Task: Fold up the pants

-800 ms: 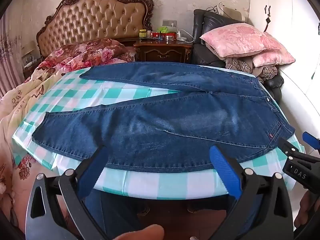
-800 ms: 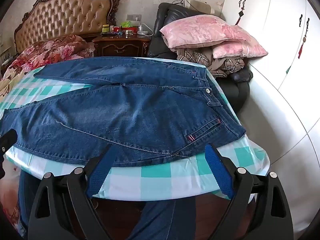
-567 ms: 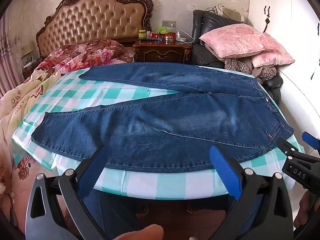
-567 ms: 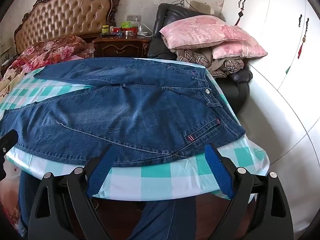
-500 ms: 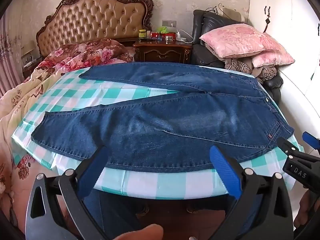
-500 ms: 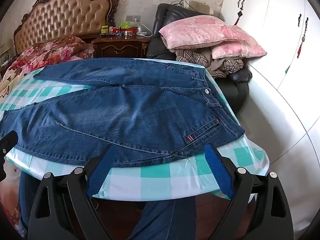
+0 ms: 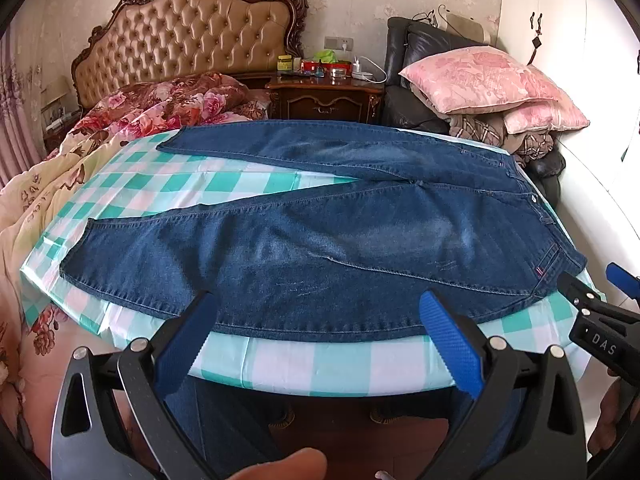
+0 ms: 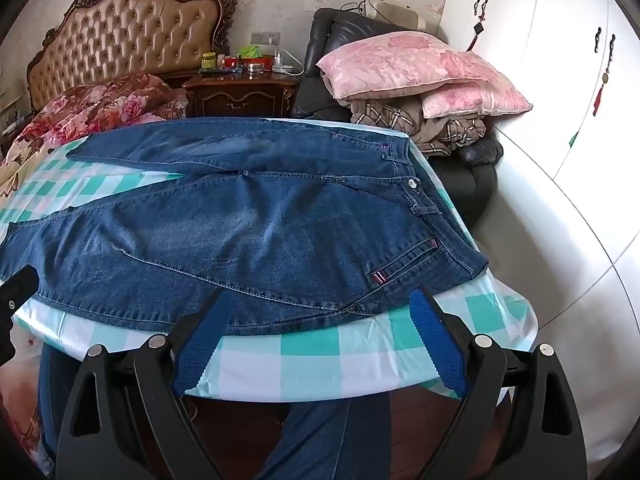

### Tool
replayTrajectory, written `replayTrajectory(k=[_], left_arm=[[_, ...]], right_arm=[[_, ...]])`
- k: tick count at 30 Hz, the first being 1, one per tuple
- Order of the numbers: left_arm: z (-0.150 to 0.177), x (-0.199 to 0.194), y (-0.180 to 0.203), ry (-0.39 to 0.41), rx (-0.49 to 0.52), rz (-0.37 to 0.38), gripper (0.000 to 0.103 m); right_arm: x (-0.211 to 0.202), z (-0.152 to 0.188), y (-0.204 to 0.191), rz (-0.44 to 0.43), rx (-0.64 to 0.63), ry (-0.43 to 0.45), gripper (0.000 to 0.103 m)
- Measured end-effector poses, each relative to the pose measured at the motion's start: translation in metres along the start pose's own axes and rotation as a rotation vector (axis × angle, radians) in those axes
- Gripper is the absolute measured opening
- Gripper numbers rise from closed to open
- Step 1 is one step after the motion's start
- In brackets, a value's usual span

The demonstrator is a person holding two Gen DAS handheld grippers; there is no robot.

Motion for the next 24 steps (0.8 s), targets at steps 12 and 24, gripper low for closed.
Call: replayTrajectory(k=[12, 24], left_arm=[[-0.0016, 0.0015, 0.0, 0.003, -0.003, 0.008, 0.101], [-0.0038, 0.0007, -0.0024, 0.001, -0.01, 0.006, 0.101]], right_arm=[[-0.002, -0.0027, -0.0009, 0.001, 0.001, 0.003, 0.087], [-0.0036, -0.0028, -0.0017, -0.004, 0.004, 0.005, 0.087]])
Point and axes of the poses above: each gripper's, at about its wrist camera, not at the fingertips, and x roughly the way its jaws point, y to its right, z to its underside, the point moved 5 cm from there along x, roughly the way its jaws point
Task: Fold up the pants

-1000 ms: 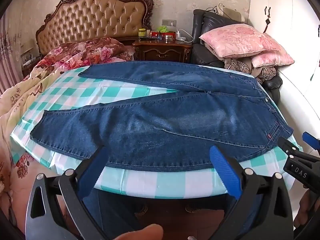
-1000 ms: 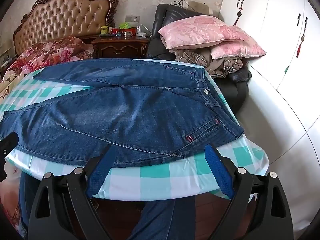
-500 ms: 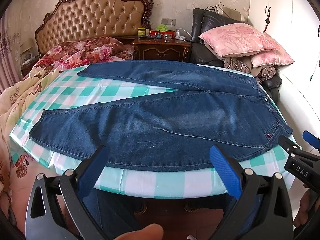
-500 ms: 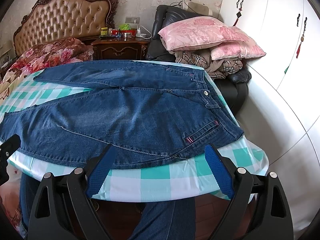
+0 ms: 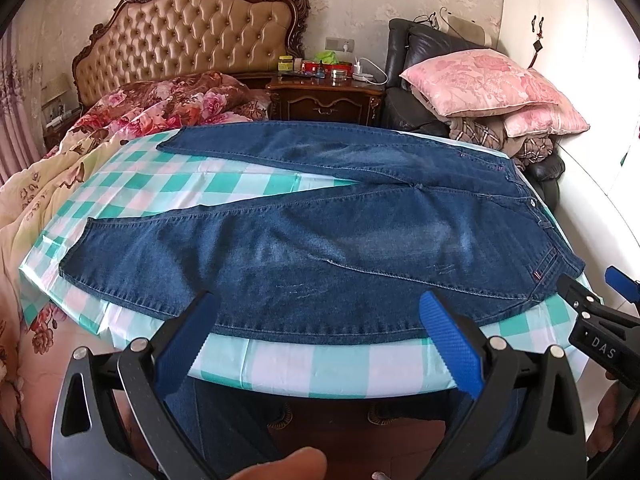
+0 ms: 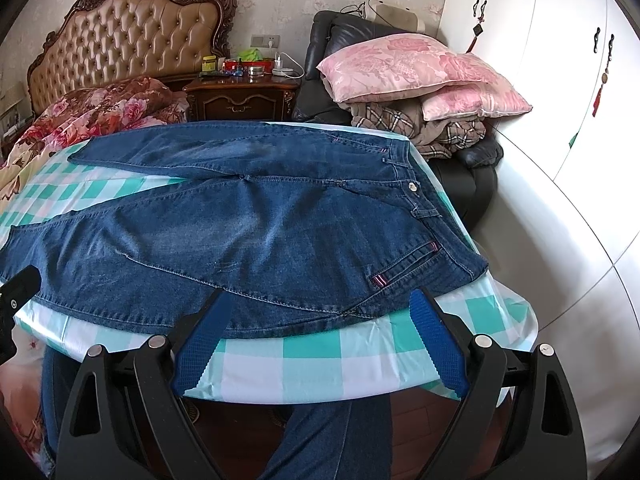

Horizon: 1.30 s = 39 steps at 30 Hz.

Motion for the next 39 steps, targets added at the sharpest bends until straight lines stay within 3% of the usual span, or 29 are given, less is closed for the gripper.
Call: replayTrajectory(k=[39], left_arm=[[0.0026, -0.0011, -0.0045, 0.0, -0.017, -0.004, 0.101]], right_arm=[[-0.0026, 0.0009, -0.0003, -0.002, 0.008, 0.001, 0.087]])
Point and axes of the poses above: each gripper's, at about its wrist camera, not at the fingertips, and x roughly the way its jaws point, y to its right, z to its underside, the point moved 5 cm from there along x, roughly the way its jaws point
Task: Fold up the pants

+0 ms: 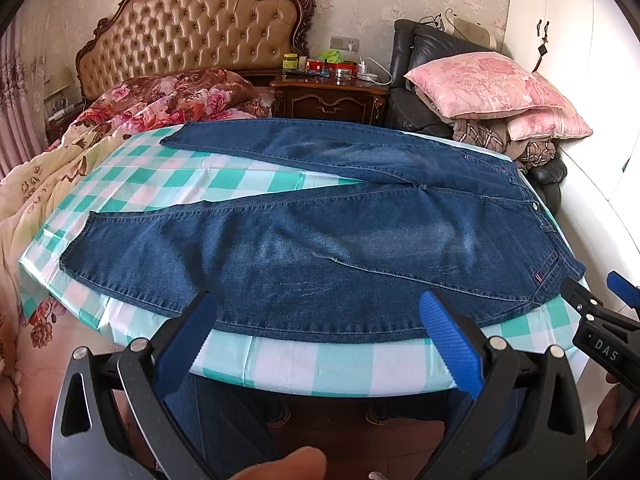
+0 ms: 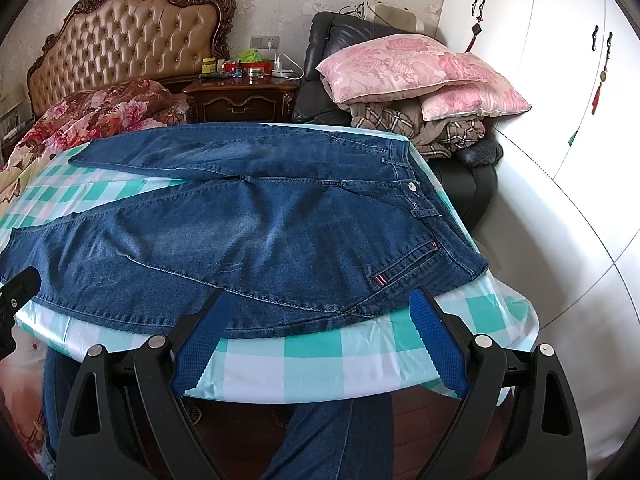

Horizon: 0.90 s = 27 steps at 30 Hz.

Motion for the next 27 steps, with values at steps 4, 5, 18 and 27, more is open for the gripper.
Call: replayTrajectory(k=[4, 5, 18, 27], left_arm=[[0.0, 0.0, 0.0, -0.001, 0.0, 0.0, 0.101], [0.0, 0.0, 0.0, 0.0, 0.0, 0.003, 0.101], [0.011, 0.054, -0.022, -0.032, -0.033, 0.188, 0.101], [0.001, 0.103, -0.084, -0.116, -0.132, 0.174, 0.101]], right_arm=[[0.001, 0.0, 0.001, -0.001, 0.0, -0.003, 0.087], [0.002, 0.0, 0.001, -0.003, 0.002, -0.005, 0.087], [0.11, -0.093, 0.081, -0.102, 0.153, -0.128, 0.087], [0.3, -0.218, 0.117, -0.068, 0.067, -0.308, 0.087]])
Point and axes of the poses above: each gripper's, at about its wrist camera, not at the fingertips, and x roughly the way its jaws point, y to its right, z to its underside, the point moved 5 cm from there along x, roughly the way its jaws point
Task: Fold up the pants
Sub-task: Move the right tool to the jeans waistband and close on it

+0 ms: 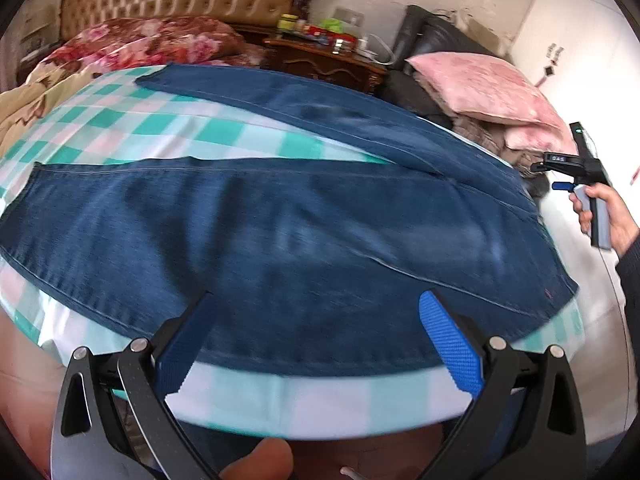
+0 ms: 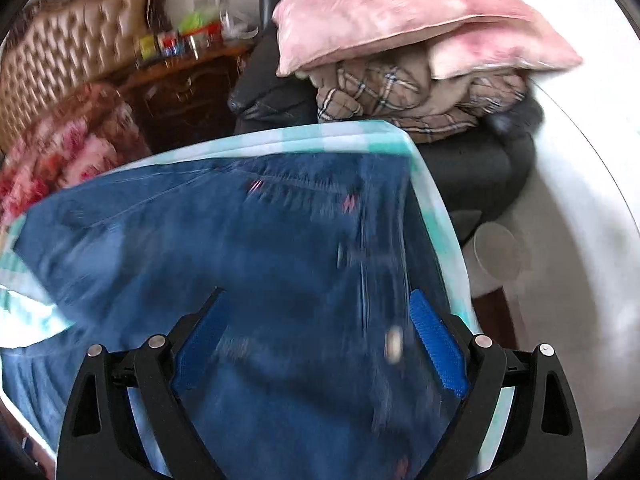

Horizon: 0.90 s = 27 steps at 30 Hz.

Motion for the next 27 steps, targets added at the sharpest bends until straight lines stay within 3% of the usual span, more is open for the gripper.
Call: replayTrajectory(k=[3, 7, 12, 17, 18, 20, 21, 22, 23, 24, 26, 27], left_arm=[[-0.011, 0.003, -0.022, 0.011, -0.04, -0.027, 0.101], [-0.022, 0.01, -0.043, 0.003, -0.078, -0.065, 0.101], [-0.035, 0.017, -0.058, 0.006, -0.099, -0.092, 0.101], [-0.045, 0.026, -0.065, 0.001, -0.1, -0.102, 0.101], [-0.047, 0.027, -0.067, 0.002, -0.104, -0.095, 0.101], [-0.05, 0.03, -0.071, 0.003, -0.113, -0.083, 0.101], [-0.052, 0.032, -0.074, -0.001, -0.122, -0.075, 0.101], [-0.054, 0.034, -0.075, -0.005, -0.129, -0.066, 0.101], [-0.058, 0.037, -0.077, -0.007, -0.138, -0.053, 0.1], [-0.063, 0.039, -0.079, -0.005, -0.142, -0.044, 0.097], [-0.077, 0.042, -0.083, 0.0, -0.153, -0.018, 0.083], [-0.086, 0.042, -0.086, 0.008, -0.162, -0.004, 0.081]], right_arm=[[0.044, -0.039, -0.003, 0.018, -0.057, -0.05, 0.087], [0.081, -0.071, -0.028, 0.004, -0.254, -0.082, 0.086], [0.113, -0.086, -0.044, -0.027, -0.385, -0.105, 0.087], [0.134, -0.086, -0.042, -0.053, -0.395, -0.15, 0.086], [0.133, -0.084, -0.043, -0.088, -0.39, -0.142, 0.082], [0.131, -0.083, -0.046, -0.206, -0.349, -0.158, 0.046], [0.132, -0.084, -0.046, -0.182, -0.356, -0.152, 0.03], [0.131, -0.084, -0.048, -0.161, -0.374, -0.147, 0.028], [0.127, -0.083, -0.053, -0.148, -0.401, -0.135, 0.015], [0.123, -0.084, -0.057, -0.144, -0.402, -0.124, 0.011], [0.1, -0.088, -0.063, -0.142, -0.383, -0.047, 0.01], [0.085, -0.089, -0.064, -0.16, -0.362, -0.009, 0.01]])
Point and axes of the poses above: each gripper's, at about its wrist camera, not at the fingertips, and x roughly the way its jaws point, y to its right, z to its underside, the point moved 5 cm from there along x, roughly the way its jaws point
